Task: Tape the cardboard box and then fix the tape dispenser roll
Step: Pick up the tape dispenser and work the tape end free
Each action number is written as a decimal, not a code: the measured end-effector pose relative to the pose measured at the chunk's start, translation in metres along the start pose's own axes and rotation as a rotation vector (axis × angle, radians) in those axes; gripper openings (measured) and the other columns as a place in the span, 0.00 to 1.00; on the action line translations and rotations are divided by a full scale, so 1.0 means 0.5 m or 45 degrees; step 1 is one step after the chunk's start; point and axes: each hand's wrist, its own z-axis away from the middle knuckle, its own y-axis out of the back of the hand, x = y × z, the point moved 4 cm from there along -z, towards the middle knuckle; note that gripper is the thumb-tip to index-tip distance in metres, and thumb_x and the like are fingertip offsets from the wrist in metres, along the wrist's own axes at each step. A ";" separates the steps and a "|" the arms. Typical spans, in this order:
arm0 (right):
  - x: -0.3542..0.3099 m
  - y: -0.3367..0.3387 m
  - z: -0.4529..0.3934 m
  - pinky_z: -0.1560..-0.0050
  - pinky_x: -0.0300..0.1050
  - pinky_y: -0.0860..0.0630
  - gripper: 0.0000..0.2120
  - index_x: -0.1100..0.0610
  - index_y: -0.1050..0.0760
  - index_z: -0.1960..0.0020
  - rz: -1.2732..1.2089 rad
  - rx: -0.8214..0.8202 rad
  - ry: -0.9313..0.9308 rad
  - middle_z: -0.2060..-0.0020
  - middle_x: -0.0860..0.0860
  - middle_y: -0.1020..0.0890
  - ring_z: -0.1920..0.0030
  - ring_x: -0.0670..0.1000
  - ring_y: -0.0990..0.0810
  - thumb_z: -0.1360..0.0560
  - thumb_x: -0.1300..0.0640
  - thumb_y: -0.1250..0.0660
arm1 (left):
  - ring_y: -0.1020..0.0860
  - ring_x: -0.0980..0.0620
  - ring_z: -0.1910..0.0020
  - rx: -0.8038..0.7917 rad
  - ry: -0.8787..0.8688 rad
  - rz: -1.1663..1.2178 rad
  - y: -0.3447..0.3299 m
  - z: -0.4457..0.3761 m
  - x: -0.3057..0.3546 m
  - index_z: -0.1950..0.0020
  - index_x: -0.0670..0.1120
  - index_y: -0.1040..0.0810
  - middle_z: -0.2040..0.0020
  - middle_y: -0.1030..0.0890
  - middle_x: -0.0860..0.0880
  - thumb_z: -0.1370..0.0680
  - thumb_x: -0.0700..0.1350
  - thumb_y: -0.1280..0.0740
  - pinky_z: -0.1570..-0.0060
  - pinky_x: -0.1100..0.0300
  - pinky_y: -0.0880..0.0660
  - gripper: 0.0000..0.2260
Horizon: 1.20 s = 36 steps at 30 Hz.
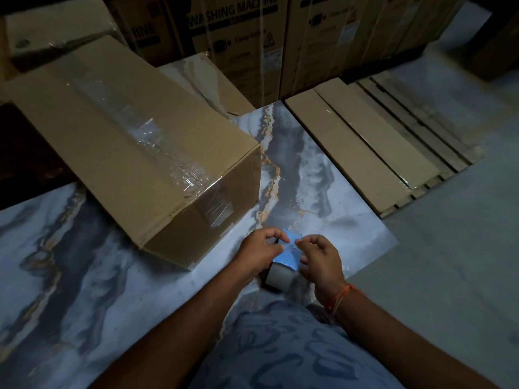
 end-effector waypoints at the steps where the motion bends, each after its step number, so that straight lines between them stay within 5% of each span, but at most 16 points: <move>1: -0.001 -0.001 -0.001 0.70 0.43 0.31 0.05 0.54 0.20 0.62 -0.004 -0.009 -0.001 0.70 0.51 0.22 0.67 0.52 0.25 0.27 0.57 0.28 | 0.29 0.47 0.67 0.002 0.001 0.002 0.000 0.001 0.001 0.53 0.53 0.15 0.68 0.24 0.45 0.24 0.37 0.32 0.70 0.58 0.34 0.11; 5: -0.001 -0.002 0.006 0.71 0.40 0.33 0.06 0.57 0.18 0.63 -0.002 -0.044 -0.047 0.73 0.51 0.23 0.72 0.51 0.28 0.28 0.63 0.31 | 0.25 0.46 0.64 0.036 0.041 0.012 0.000 0.005 0.006 0.57 0.54 0.14 0.61 0.19 0.40 0.24 0.37 0.33 0.69 0.59 0.31 0.13; 10: -0.001 0.003 0.026 0.71 0.41 0.30 0.08 0.54 0.24 0.58 -0.186 0.016 -0.245 0.62 0.57 0.22 0.64 0.56 0.22 0.29 0.65 0.38 | 0.24 0.46 0.62 0.048 0.099 0.042 -0.002 0.005 0.007 0.55 0.50 0.13 0.59 0.14 0.42 0.25 0.37 0.32 0.69 0.60 0.31 0.11; 14: -0.023 0.014 0.015 0.59 0.53 0.23 0.07 0.51 0.23 0.61 0.027 0.143 0.093 0.56 0.60 0.17 0.59 0.57 0.20 0.38 0.51 0.35 | 0.24 0.47 0.62 0.065 0.096 0.017 -0.004 0.006 0.009 0.53 0.48 0.12 0.58 0.14 0.44 0.24 0.36 0.33 0.69 0.62 0.31 0.12; 18: -0.046 0.001 0.009 0.55 0.46 0.23 0.04 0.51 0.18 0.60 0.057 0.048 0.230 0.58 0.54 0.14 0.57 0.50 0.19 0.29 0.57 0.31 | 0.20 0.52 0.62 0.086 0.071 0.010 -0.005 0.008 0.011 0.53 0.48 0.12 0.58 0.13 0.47 0.24 0.36 0.33 0.66 0.64 0.28 0.11; 24: 0.011 0.001 -0.007 0.65 0.45 0.30 0.08 0.60 0.18 0.66 0.123 -0.001 -0.030 0.77 0.50 0.23 0.71 0.52 0.27 0.31 0.57 0.28 | 0.17 0.54 0.57 0.151 0.088 0.024 -0.005 0.009 0.011 0.53 0.47 0.12 0.58 0.15 0.53 0.23 0.39 0.30 0.61 0.62 0.24 0.06; 30: 0.009 -0.003 0.007 0.76 0.37 0.32 0.04 0.58 0.21 0.60 -0.109 -0.069 -0.241 0.69 0.54 0.22 0.73 0.51 0.25 0.28 0.65 0.31 | 0.16 0.50 0.52 0.164 0.098 0.038 -0.007 0.010 0.010 0.53 0.45 0.13 0.55 0.13 0.50 0.24 0.38 0.28 0.48 0.55 0.20 0.04; 36: 0.009 0.001 0.008 0.80 0.35 0.34 0.04 0.63 0.20 0.55 -0.270 -0.082 -0.356 0.78 0.52 0.26 0.83 0.47 0.30 0.27 0.69 0.33 | 0.16 0.48 0.51 0.154 0.141 0.158 -0.012 0.015 0.014 0.49 0.40 0.14 0.53 0.14 0.44 0.23 0.34 0.29 0.42 0.50 0.19 0.06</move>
